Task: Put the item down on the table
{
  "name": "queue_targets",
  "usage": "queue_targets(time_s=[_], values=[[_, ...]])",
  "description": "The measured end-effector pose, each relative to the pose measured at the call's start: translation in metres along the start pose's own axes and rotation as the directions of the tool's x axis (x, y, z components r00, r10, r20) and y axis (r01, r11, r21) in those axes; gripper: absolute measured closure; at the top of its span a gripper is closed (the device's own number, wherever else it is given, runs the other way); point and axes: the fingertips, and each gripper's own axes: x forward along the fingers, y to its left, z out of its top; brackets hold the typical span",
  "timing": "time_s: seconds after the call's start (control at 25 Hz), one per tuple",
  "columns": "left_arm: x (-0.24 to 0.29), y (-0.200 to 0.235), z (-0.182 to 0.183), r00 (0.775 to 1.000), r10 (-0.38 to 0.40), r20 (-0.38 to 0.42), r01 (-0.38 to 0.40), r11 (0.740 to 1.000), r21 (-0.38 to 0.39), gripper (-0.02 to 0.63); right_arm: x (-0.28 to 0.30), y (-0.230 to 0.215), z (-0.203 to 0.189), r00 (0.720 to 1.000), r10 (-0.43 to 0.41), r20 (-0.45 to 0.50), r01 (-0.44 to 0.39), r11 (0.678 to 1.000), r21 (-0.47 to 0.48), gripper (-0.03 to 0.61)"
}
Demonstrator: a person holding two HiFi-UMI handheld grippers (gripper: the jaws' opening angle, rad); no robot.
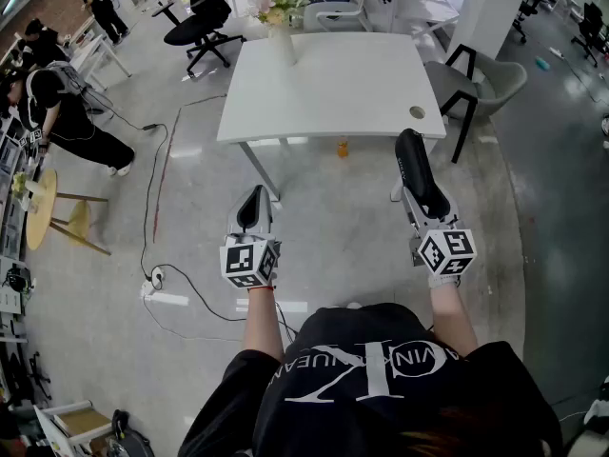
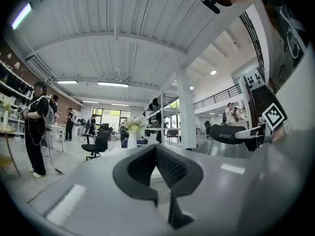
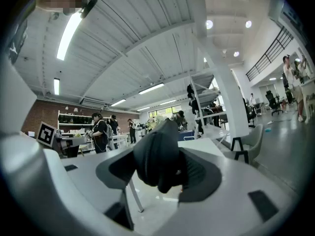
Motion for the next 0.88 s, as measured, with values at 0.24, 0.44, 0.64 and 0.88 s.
queue_targets(time_s=[0.24,0.44,0.64,0.88], values=[[-0.006,0.002,-0.007,1.0,0.006,0.004,-0.006,1.0,0.001,0.603,-0.001,-0.002,-0.004,1.0,-0.008,0.008,0.009,1.0,-0.018,0.318],[-0.003,-0.002,-0.011,1.0,0.007,0.009,-0.007,1.0,-0.011,0.603,0.0,-0.007,-0.005,1.0,-0.006,0.012,0.006,1.0,-0.019,0.318],[0.007,-0.003,-0.007,1.0,0.024,0.019,-0.024,0.999,-0.029,0.603,0.0,-0.02,-0.001,1.0,-0.006,0.023,0.007,1.0,-0.026,0.318],[0.011,-0.009,-0.008,0.999,0.032,0.024,-0.031,0.999,-0.009,0.603,0.003,-0.04,0.003,0.998,-0.001,0.056,0.002,1.0,-0.007,0.318]])
